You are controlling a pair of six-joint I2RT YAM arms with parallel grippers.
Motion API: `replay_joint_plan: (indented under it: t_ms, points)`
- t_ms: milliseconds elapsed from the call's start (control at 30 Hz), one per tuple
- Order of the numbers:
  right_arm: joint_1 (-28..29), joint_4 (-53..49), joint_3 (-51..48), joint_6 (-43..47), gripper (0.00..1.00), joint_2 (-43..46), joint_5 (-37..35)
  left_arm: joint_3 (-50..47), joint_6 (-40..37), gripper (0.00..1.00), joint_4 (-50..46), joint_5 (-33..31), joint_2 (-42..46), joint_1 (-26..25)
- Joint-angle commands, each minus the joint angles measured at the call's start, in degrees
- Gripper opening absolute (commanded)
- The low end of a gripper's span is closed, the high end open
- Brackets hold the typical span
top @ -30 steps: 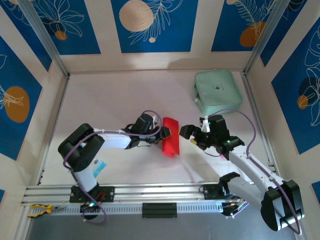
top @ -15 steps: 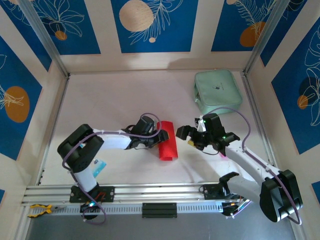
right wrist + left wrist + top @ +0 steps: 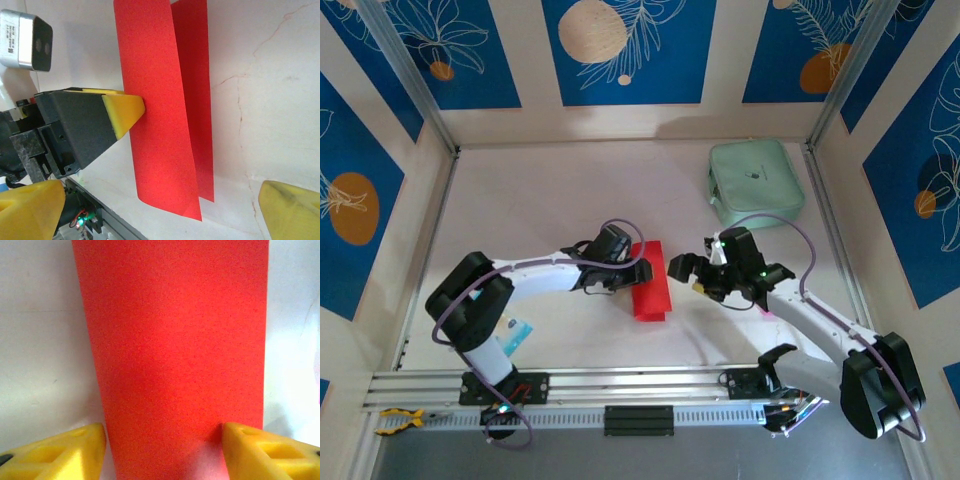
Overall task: Fold a paper plane with a square sheet of paper (pick it up from the middle)
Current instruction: First fold the square sheet of paper in half at the center of the table, then hold the square sheet of paper at the center of the table.
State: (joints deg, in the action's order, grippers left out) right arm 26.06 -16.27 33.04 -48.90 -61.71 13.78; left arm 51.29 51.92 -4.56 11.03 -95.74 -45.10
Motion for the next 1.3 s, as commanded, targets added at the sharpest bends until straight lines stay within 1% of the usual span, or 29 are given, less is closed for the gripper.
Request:
replay_joint_plan:
  t_ms: [0,100,233,400,500,600,667,767,1033,1267]
  points:
    - [1.2,0.8,1.4,-0.2,0.86,-1.1,0.5,1.7,-2.4,0.60,-3.7,-0.8,-0.9,-0.4]
    - [2.0,2.2,1.3,-0.8,0.79,-2.7,0.6,2.7,-3.4,0.59,-4.9,-0.4,-2.3,-0.4]
    - [2.7,4.2,1.1,-1.4,0.65,-4.7,0.9,3.3,-4.3,0.59,-6.0,-0.7,-3.3,-0.3]
    - [3.2,4.5,1.2,-2.0,0.62,-7.3,0.5,4.2,-5.4,0.59,-7.4,-0.5,-4.7,-0.3]
    - [3.3,6.2,1.0,-2.3,0.54,-8.6,1.2,4.3,-5.5,0.59,-7.6,-0.3,-5.5,-0.3]
    - [3.5,8.6,0.9,-2.7,0.39,-10.7,3.0,4.8,-5.4,0.59,-7.8,0.1,-6.5,-0.3]
    - [3.8,9.5,1.1,-3.1,0.32,-12.4,3.5,4.7,-5.0,0.59,-7.5,0.4,-6.9,-0.3]
    - [4.4,11.6,1.2,-4.0,0.24,-14.4,3.6,4.5,-4.7,0.59,-6.9,0.7,-7.3,-0.3]
    - [5.6,15.2,3.3,-4.7,0.12,-21.7,4.1,4.5,-5.0,0.59,-6.8,1.2,-7.2,-0.3]
    - [5.7,17.6,4.8,-4.5,0.10,-27.8,5.1,4.3,-5.1,0.59,-6.4,1.6,-7.3,-0.3]
